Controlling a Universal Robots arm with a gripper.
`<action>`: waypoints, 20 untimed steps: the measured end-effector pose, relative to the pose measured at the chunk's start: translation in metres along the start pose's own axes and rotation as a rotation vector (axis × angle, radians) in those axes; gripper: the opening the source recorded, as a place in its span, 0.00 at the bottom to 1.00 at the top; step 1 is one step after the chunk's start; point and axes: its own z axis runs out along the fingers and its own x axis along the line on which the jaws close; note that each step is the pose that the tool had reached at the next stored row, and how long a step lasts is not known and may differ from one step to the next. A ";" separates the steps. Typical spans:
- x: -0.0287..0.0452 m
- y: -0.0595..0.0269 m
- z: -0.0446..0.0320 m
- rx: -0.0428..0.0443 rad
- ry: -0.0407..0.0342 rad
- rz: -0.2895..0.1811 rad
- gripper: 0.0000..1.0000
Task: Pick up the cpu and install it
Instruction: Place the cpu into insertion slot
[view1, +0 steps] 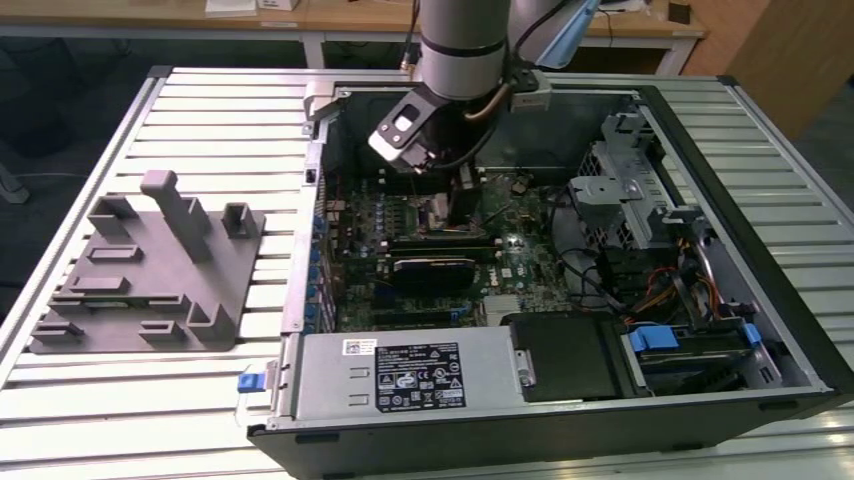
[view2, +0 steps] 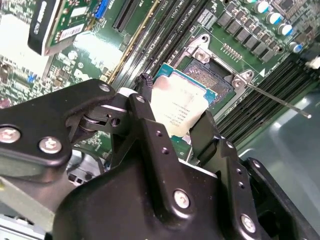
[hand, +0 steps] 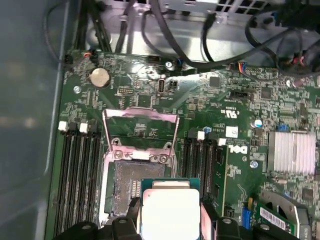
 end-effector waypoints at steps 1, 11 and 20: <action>0.0002 0.0001 0.0006 0.0003 -0.0006 0.010 0.54; 0.0138 0.0005 0.0118 0.0009 -0.0025 0.034 0.54; 0.0201 0.0008 0.0236 0.0011 -0.0028 0.033 0.54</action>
